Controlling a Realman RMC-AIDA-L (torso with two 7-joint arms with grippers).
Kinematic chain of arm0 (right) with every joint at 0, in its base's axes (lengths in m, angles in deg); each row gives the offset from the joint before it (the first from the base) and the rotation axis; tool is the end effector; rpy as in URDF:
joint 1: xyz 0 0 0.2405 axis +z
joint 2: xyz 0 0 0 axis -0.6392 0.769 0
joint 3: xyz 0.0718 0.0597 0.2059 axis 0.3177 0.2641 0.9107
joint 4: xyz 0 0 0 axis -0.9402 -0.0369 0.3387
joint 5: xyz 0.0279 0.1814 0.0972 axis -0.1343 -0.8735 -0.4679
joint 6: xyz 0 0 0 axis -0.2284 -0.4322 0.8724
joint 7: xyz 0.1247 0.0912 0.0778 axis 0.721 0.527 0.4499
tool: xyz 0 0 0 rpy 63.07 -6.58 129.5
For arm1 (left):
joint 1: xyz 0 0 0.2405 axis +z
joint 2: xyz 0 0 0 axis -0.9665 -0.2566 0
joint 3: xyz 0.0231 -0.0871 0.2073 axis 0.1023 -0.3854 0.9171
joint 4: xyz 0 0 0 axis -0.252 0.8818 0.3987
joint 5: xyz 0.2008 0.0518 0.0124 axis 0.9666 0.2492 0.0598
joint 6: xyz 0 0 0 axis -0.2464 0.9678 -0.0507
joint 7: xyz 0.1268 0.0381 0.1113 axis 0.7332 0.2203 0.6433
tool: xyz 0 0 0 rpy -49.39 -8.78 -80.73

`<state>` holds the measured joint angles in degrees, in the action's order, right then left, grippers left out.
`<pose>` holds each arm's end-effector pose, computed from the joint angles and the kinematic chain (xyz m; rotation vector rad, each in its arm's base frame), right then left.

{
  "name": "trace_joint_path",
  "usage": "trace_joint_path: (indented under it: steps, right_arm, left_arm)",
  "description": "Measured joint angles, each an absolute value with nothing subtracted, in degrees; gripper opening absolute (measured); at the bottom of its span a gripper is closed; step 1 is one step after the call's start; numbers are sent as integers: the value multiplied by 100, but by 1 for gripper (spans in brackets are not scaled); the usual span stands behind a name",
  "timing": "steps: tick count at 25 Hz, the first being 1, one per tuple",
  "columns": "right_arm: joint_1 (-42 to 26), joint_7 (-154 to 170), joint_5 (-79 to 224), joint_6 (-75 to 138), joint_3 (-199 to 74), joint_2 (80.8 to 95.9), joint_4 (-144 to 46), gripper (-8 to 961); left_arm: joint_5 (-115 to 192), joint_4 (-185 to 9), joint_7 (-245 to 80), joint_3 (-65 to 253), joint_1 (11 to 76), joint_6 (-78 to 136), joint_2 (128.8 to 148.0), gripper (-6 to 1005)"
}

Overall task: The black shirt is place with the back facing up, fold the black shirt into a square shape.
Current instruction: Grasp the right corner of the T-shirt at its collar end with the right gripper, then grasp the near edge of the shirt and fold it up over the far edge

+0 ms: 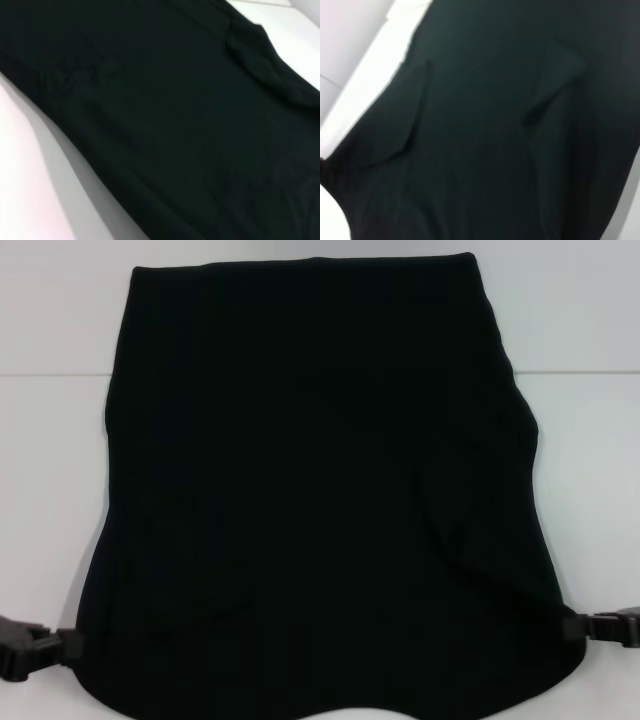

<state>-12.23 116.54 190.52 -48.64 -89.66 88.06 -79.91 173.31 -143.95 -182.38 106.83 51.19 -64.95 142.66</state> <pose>0.3099 0.2952 0.0129 -2.4775 1.5653 0.3617 -0.3225 0.2626 0.0590 -2.5013 -1.2844 -0.2338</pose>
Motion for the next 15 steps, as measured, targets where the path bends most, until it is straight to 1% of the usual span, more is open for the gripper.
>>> trace_joint_path:
  steps: [7, 15]
  right_arm:
    - [-1592, 11146, 19066, -5454, -8483, 8743, -8055, 19]
    - [-2014, 10805, 19078, -5922, -8146, 8690, -8060, 30]
  left_arm:
    - [17419, -14448, -18244, 10581, 5269, -6875, 14239, 51]
    - [17634, -14515, -18209, 10579, 5436, -7236, 14268, 52]
